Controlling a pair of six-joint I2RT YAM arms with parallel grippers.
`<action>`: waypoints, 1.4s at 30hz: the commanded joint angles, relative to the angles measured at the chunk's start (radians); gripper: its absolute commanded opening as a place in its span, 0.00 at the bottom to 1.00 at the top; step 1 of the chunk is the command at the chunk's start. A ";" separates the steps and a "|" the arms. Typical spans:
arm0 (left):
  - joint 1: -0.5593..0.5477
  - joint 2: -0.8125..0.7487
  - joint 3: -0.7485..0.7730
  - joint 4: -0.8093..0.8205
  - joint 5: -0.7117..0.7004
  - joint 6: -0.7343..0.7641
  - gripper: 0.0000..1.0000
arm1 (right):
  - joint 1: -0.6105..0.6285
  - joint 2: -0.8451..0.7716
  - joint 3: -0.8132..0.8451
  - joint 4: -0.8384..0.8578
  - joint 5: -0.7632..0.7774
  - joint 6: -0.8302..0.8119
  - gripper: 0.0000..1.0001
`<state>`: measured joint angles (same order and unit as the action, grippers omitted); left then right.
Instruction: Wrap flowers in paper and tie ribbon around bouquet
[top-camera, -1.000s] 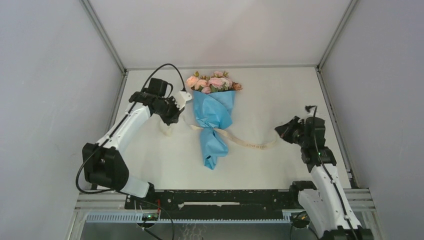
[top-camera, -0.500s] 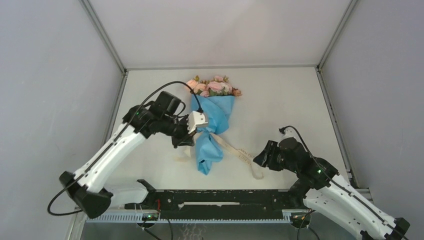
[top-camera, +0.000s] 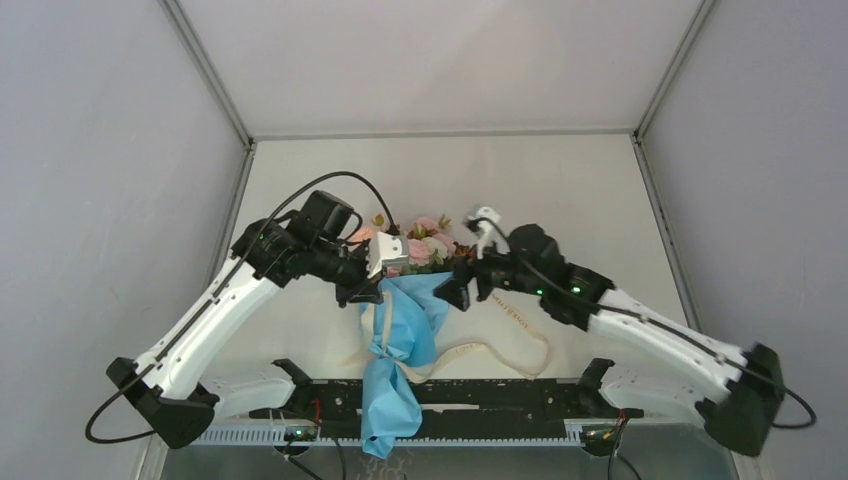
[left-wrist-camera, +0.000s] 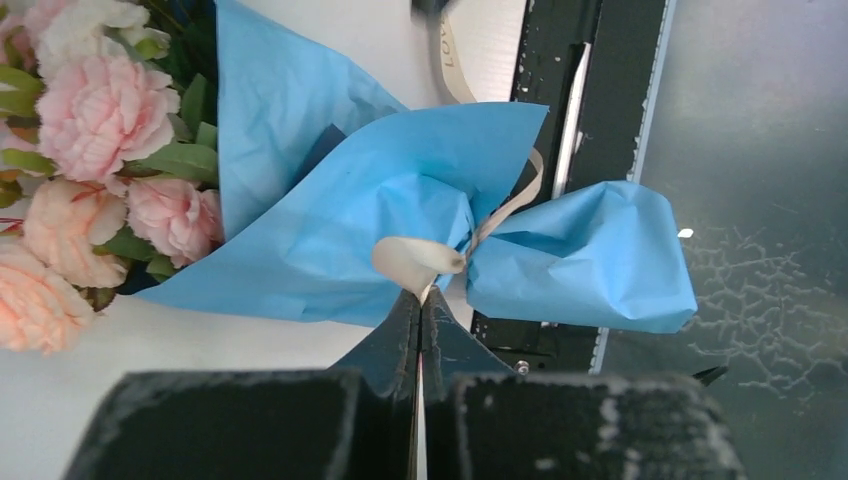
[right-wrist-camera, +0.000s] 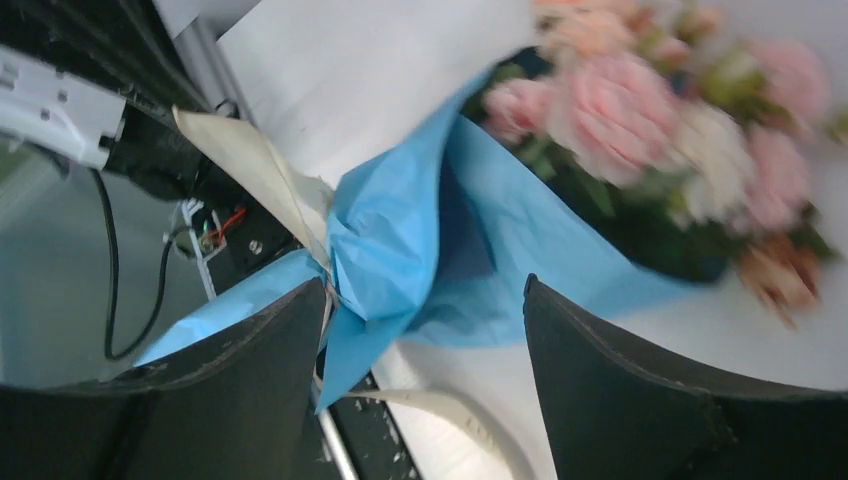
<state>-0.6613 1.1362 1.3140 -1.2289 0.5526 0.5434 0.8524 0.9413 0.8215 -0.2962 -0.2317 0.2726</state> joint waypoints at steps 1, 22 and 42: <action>0.116 -0.071 -0.064 0.080 0.135 0.074 0.00 | 0.048 0.196 -0.017 0.493 -0.301 -0.219 0.80; 0.298 -0.280 -0.598 0.930 0.392 -0.666 0.00 | 0.227 0.530 -0.028 0.823 -0.147 -0.081 0.76; 0.370 -0.409 -0.866 1.348 0.439 -1.070 0.00 | 0.274 0.557 -0.113 0.948 0.033 0.062 0.00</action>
<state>-0.3042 0.7559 0.4786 0.0071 0.9554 -0.4595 1.1164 1.5112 0.7094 0.5922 -0.2363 0.3443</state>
